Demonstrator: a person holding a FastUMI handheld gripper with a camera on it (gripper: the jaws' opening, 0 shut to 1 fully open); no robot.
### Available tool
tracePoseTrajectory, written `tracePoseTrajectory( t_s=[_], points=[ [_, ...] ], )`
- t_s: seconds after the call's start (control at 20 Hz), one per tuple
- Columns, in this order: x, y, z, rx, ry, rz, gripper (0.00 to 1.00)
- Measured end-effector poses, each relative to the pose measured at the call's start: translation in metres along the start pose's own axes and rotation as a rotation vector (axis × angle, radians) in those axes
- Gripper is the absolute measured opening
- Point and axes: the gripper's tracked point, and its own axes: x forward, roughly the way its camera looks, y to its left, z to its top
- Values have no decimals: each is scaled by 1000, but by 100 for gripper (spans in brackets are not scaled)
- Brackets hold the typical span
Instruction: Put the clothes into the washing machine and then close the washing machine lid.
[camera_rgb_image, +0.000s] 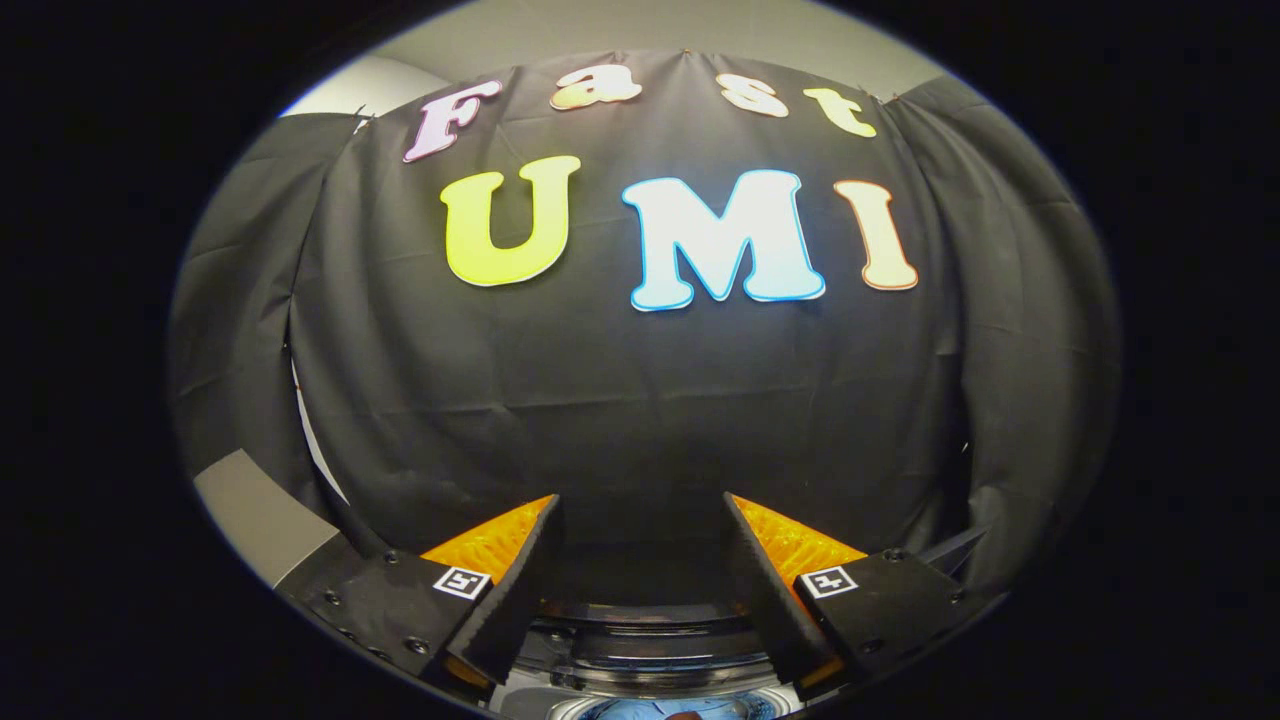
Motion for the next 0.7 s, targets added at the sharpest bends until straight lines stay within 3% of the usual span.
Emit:
tracePoseTrajectory(
  t_s=[0.7],
  points=[
    [-34,-5,-17,-42,-67,-6,96]
  ],
)
